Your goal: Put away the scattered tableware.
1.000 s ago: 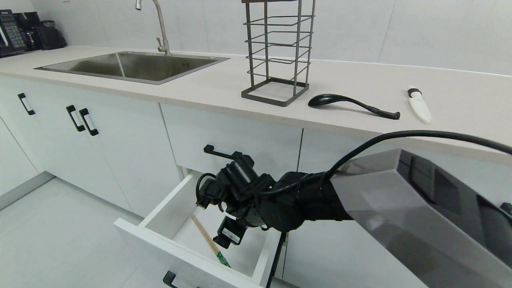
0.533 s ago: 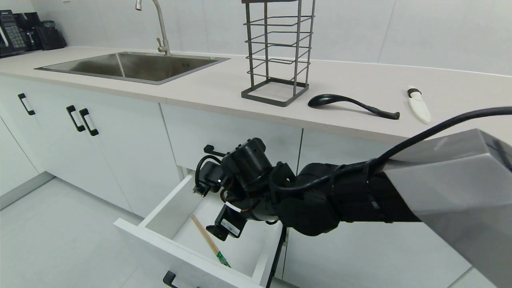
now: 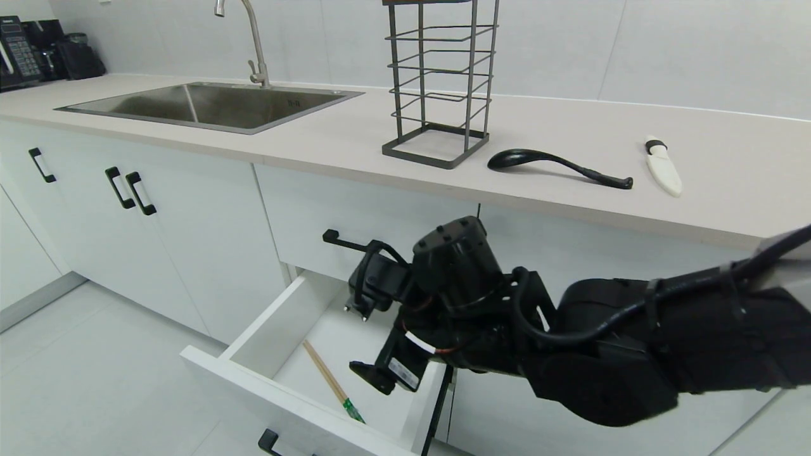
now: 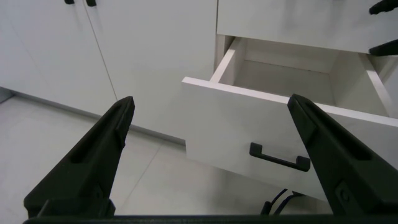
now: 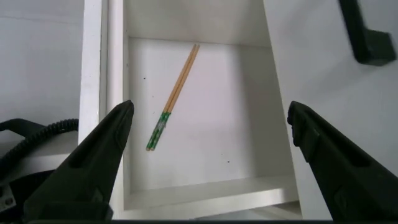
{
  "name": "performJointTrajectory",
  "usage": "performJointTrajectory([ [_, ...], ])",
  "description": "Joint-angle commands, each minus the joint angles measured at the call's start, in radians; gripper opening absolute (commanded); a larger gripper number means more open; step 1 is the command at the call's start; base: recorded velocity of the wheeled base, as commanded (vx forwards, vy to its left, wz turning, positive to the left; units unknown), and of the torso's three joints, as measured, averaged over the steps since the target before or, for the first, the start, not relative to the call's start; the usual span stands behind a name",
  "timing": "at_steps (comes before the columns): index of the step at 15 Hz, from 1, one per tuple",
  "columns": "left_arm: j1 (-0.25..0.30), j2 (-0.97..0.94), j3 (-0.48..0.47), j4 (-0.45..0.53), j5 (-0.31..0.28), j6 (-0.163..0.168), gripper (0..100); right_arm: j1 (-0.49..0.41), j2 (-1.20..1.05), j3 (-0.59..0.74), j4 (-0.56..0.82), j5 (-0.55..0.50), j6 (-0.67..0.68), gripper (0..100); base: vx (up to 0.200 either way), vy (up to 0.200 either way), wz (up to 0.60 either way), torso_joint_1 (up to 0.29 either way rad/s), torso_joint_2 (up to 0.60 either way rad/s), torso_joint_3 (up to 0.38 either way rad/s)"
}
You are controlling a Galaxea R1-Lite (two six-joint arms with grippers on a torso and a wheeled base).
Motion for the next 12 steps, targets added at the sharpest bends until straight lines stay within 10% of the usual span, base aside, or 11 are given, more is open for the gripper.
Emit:
performJointTrajectory([
  [1,0.0,0.001,0.0,0.0,0.0,0.0,100,-0.029,-0.159,0.246,-0.091,-0.003,-0.014,100,0.0,0.0,0.0,0.0,0.0,0.0],
  [12,0.0,0.001,0.0,0.0,0.0,0.0,100,-0.084,-0.315,0.593,-0.196,-0.002,-0.126,100,0.0,0.0,0.0,0.0,0.0,0.0],
])
